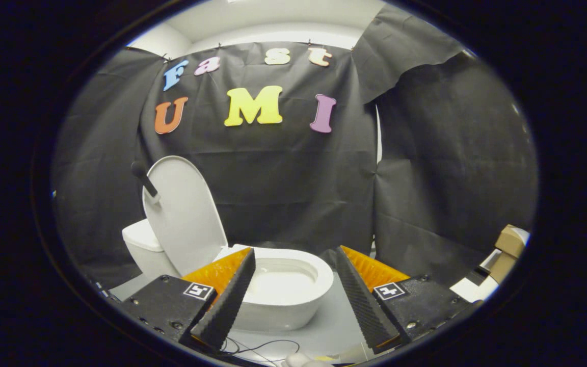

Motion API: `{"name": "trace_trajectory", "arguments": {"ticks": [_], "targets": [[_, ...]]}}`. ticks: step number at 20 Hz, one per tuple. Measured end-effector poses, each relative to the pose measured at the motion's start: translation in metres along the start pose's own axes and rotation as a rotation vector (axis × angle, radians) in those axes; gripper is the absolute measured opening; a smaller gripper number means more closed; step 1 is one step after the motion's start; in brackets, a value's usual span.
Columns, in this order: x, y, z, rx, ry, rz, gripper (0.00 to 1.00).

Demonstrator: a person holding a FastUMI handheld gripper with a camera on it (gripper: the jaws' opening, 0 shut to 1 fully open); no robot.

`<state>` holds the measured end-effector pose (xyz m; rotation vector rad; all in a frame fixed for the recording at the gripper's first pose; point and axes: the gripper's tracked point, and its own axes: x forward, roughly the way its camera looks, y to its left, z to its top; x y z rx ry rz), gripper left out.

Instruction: Open the toilet lid.

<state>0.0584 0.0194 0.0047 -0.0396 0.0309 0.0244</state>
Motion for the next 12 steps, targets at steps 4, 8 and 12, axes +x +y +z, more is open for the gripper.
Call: {"name": "trace_trajectory", "arguments": {"ticks": [4,8,12], "targets": [[-0.0002,-0.0015,0.0009,-0.005,-0.006,-0.005,0.99],[-0.0026,0.0017,0.0074,0.031,-0.025,-0.002,0.99],[-0.0027,0.0004,0.0068,0.032,-0.022,-0.008,0.99]]}}
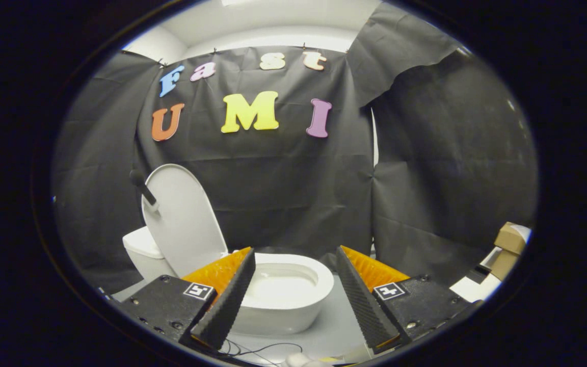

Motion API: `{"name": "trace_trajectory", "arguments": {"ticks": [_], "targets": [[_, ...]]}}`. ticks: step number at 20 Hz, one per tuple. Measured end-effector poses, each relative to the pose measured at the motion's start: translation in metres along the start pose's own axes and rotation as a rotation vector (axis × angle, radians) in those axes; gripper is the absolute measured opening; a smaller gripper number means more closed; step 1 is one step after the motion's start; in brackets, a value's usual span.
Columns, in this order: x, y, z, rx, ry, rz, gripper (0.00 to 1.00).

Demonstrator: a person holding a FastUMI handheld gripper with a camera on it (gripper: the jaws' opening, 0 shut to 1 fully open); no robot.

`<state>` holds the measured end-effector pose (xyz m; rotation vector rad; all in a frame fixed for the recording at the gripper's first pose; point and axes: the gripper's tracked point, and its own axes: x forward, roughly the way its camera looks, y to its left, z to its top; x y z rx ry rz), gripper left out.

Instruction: Open the toilet lid.

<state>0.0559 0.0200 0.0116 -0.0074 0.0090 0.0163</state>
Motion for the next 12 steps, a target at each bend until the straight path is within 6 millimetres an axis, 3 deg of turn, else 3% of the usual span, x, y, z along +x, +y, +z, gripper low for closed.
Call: {"name": "trace_trajectory", "arguments": {"ticks": [12], "targets": [[-0.0012,-0.0015,0.0001,0.012,0.009,0.0,0.99]]}}
